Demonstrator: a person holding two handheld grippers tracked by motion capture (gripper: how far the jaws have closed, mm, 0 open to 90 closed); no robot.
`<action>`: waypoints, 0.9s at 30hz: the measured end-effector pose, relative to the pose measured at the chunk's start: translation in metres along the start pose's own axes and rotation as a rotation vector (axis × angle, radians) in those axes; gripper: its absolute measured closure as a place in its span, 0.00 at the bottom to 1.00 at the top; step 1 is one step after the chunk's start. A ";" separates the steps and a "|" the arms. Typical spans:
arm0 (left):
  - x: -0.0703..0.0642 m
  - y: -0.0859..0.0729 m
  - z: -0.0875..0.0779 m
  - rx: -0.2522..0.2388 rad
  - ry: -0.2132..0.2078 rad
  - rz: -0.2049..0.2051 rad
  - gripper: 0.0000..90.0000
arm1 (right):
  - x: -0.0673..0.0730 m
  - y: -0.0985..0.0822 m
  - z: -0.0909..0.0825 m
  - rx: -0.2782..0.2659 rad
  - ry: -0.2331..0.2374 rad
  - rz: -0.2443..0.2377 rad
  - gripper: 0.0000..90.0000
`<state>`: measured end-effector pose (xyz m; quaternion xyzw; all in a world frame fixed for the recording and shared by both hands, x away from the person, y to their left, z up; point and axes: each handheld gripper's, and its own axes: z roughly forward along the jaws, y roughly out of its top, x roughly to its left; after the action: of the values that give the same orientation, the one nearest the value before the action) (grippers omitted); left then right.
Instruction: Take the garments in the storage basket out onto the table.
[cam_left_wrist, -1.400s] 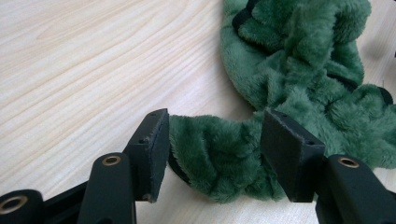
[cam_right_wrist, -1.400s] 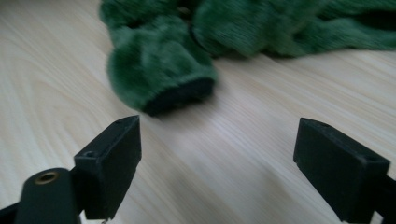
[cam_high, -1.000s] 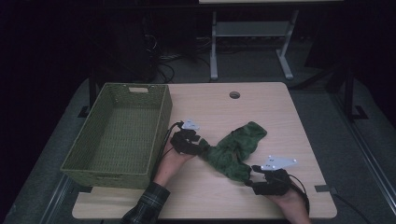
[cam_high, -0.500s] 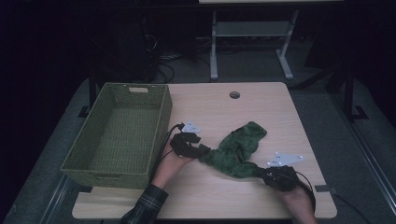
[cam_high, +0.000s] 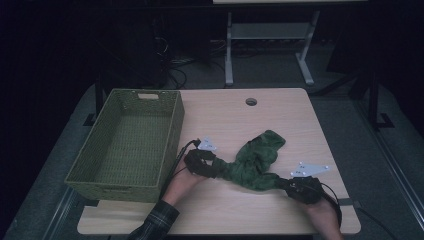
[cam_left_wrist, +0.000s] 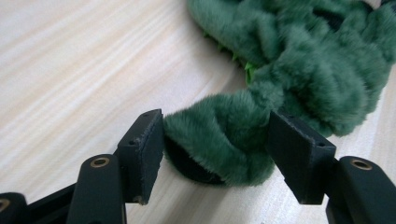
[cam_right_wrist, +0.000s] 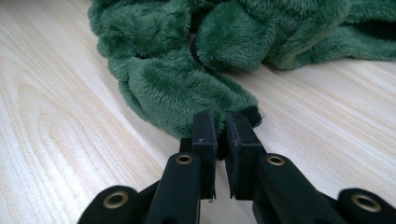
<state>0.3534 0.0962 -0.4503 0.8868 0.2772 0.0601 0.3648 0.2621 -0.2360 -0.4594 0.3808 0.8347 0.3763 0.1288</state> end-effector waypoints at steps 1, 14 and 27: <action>0.001 -0.001 0.003 0.015 -0.012 -0.002 0.41 | -0.001 0.000 0.000 0.001 -0.004 -0.008 0.92; -0.012 -0.014 -0.012 0.035 -0.094 -0.071 0.89 | -0.015 -0.005 -0.011 -0.015 -0.050 0.024 0.93; -0.046 -0.050 -0.029 0.073 -0.137 -0.122 0.89 | -0.008 -0.022 -0.022 0.051 -0.063 0.018 0.94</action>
<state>0.2839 0.1185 -0.4592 0.8831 0.3072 -0.0332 0.3531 0.2446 -0.2631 -0.4608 0.4031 0.8362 0.3437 0.1420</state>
